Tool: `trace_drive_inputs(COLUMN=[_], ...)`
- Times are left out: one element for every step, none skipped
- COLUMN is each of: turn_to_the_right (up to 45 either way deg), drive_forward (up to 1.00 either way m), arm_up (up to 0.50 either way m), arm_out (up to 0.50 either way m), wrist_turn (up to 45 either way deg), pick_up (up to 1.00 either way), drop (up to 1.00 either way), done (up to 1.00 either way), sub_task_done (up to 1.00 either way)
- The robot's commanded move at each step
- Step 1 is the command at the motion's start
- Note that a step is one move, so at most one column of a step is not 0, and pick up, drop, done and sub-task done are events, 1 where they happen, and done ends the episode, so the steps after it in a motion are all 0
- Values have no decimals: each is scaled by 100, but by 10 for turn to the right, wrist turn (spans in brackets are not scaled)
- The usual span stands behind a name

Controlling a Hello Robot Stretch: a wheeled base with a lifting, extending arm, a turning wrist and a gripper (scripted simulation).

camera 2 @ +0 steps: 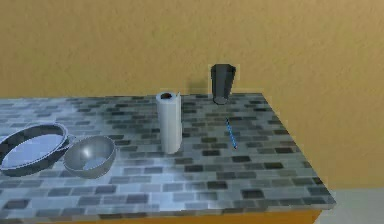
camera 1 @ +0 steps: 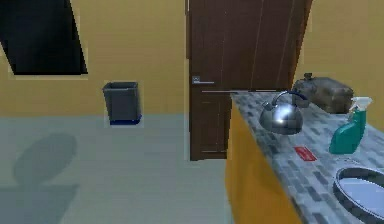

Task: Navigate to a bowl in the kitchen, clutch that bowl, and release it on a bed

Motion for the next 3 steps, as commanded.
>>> trace_drive_inputs(turn_to_the_right=[240,0,-360], drive_forward=[0,10,0], arm_up=[0,0,0], arm_out=[0,0,0], wrist_turn=[0,0,0], pick_up=[0,0,0], drop=[0,0,0], done=[0,0,0], sub_task_done=[0,0,0])
